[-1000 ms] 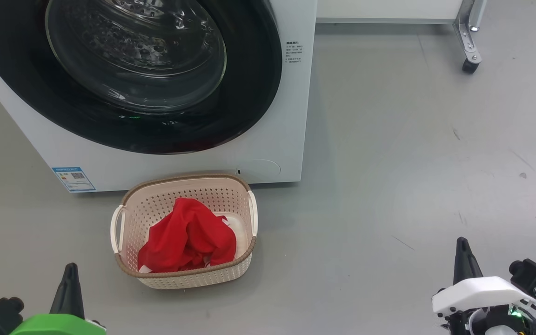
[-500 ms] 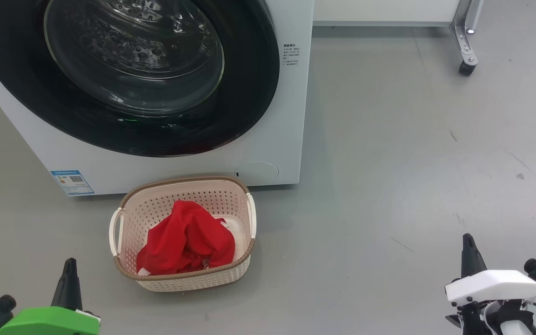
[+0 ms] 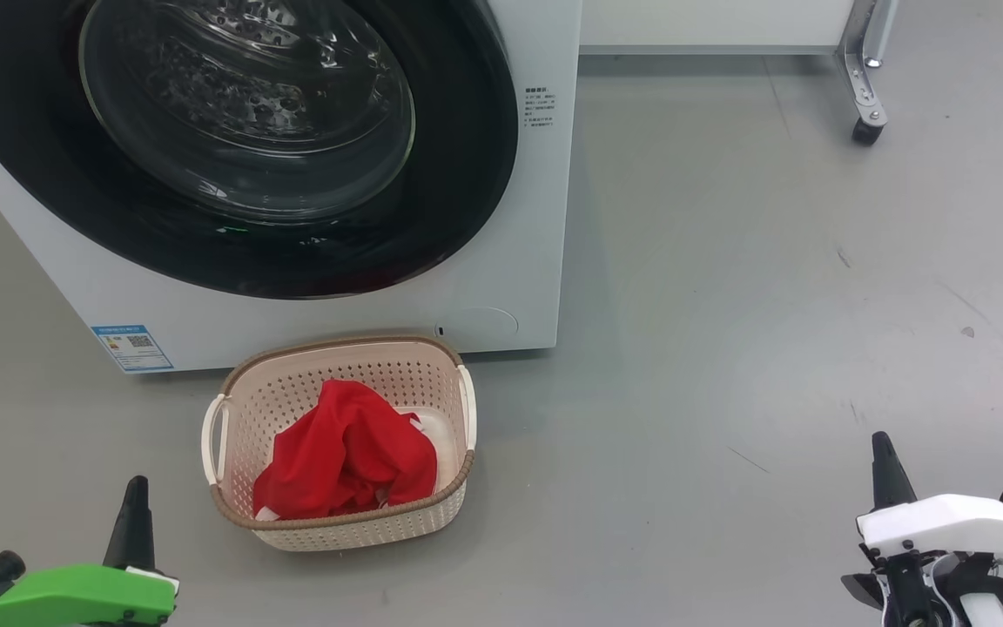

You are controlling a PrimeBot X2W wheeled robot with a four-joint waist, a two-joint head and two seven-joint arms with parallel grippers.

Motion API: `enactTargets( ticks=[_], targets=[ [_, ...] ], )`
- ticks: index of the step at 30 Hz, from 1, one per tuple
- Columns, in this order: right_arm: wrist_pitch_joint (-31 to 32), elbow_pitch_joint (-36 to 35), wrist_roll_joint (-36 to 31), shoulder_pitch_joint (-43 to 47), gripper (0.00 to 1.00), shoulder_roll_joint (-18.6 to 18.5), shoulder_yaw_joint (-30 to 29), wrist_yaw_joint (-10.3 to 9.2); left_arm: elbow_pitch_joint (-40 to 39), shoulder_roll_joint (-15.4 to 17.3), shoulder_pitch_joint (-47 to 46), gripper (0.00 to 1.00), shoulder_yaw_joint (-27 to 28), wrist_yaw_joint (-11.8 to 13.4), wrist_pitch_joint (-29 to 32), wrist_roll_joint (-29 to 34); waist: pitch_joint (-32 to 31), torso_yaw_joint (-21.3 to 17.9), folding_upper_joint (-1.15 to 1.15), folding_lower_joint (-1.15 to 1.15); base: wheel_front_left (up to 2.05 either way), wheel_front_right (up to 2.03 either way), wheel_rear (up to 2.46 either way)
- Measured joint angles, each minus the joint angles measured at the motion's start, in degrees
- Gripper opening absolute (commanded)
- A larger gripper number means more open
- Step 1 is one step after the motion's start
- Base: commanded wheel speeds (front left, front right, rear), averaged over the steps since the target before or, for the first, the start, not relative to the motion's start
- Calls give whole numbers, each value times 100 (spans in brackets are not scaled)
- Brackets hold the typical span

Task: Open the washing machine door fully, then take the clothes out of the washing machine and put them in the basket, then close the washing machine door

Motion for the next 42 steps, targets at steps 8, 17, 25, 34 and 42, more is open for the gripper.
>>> enactTargets(
  ticks=[8, 17, 25, 34, 42],
  targets=[
    [111, 23, 620, -47, 0, -32, -88, 91, -22, -37, -58, 0, 29, 0, 146, -548, -26, -21, 0, 0, 0, 0, 0],
    [265, 54, 1308, -145, 0, -63, -188, 232, -43, -65, -110, 0, 57, 0, 325, -1137, -55, -45, 0, 0, 0, 0, 0],
    [383, 81, 1908, -180, 0, -82, -278, 323, -56, -89, -151, 0, 88, 0, 458, -1717, -81, -66, 0, 0, 0, 0, 0],
    [515, 109, 2592, -277, 0, -129, -379, 436, -79, -113, -236, 0, 130, 0, 645, -2287, -110, -90, 0, 0, 0, 0, 0],
    [615, 132, 3122, -314, 0, -155, -452, 535, -88, -141, -305, 0, 154, 0, 758, -2792, -131, -107, 0, 0, 0, 0, 0]
  ],
)
